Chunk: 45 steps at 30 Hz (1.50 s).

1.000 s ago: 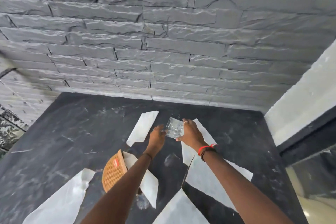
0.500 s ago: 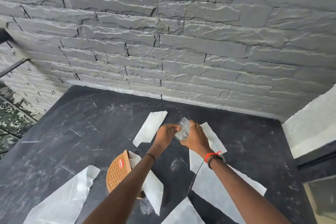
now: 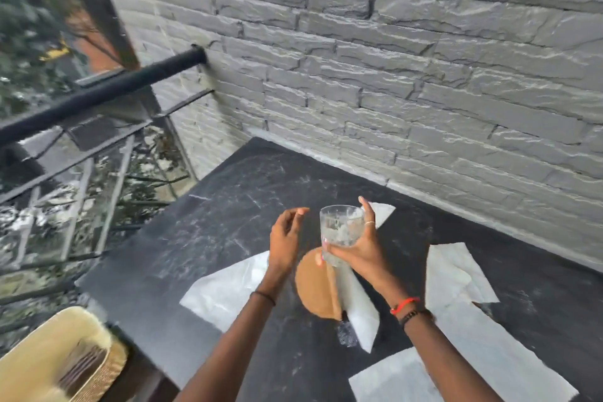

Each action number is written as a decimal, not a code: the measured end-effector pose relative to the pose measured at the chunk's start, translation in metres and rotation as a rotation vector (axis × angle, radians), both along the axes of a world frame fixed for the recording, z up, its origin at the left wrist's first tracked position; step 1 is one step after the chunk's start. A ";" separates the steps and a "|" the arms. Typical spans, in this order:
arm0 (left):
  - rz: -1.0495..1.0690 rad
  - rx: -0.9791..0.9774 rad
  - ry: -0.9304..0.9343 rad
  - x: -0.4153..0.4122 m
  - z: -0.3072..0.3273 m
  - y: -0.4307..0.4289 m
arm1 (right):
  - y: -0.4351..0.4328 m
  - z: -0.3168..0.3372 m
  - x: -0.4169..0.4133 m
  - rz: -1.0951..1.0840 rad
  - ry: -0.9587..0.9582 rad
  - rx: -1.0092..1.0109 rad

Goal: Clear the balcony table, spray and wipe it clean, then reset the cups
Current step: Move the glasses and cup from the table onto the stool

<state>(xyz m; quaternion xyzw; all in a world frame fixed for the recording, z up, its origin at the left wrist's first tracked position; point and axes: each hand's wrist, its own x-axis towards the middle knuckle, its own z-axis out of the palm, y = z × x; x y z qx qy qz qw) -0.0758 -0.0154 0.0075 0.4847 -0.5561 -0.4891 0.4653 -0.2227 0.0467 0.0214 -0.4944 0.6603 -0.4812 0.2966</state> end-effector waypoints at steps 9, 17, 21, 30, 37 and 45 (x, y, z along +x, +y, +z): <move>0.378 0.089 0.049 0.205 -0.009 0.086 | 0.023 0.016 0.203 0.194 0.021 0.073; 0.618 0.283 0.059 0.330 -0.088 0.188 | 0.077 -0.014 0.335 0.404 0.055 0.166; 0.713 0.340 0.094 0.368 -0.115 0.228 | 0.097 -0.052 0.387 0.480 0.024 0.181; 0.877 0.536 0.009 0.430 -0.206 0.275 | 0.114 -0.196 0.458 0.650 0.062 0.284; 0.890 0.607 0.026 0.454 -0.269 0.289 | 0.101 -0.300 0.495 0.571 0.108 0.364; 0.905 0.648 0.024 0.464 -0.310 0.283 | 0.093 -0.345 0.511 0.551 0.077 0.395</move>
